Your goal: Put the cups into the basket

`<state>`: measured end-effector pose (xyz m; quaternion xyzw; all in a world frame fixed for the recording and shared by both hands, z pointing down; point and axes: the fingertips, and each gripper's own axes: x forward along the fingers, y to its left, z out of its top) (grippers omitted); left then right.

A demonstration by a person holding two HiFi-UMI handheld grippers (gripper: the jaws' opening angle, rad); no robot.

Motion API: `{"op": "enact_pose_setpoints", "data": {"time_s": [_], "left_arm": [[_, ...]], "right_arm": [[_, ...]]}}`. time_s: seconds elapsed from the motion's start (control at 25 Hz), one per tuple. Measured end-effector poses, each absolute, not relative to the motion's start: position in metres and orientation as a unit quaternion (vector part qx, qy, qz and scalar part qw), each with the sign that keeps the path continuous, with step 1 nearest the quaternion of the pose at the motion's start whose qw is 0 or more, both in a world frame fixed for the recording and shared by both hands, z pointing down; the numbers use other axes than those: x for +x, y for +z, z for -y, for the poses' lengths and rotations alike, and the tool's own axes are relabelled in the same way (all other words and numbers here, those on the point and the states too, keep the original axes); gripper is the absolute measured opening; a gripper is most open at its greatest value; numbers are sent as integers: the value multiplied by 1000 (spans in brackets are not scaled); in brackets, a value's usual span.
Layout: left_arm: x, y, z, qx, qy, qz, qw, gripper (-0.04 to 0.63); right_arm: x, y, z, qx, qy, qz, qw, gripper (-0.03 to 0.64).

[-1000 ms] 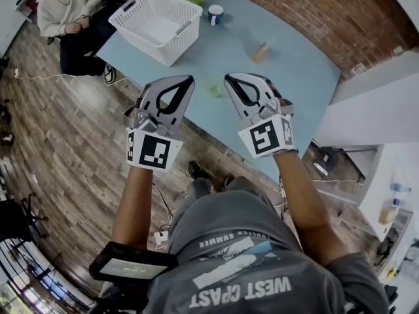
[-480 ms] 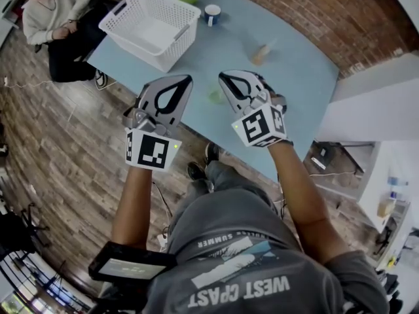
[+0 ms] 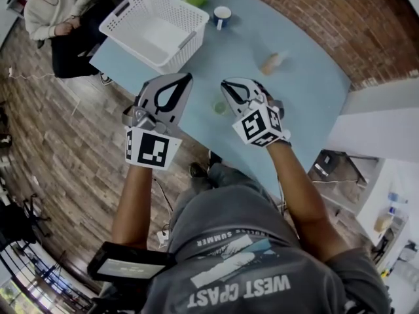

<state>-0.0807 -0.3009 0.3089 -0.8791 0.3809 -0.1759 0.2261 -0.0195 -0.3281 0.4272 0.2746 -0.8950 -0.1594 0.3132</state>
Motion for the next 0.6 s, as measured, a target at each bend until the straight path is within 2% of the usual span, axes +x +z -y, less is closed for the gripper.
{"op": "enact_pose_setpoints", "data": {"time_s": [0.44,0.6], "left_arm": [[-79,316,331,-867,-210,-394,223,0],[-76,326,338,-868,-215,-391,216,2]], "right_arm": [[-20,476,341,218,-106,910,336,15],[-15,497,341,200,-82,911,351,40]]}}
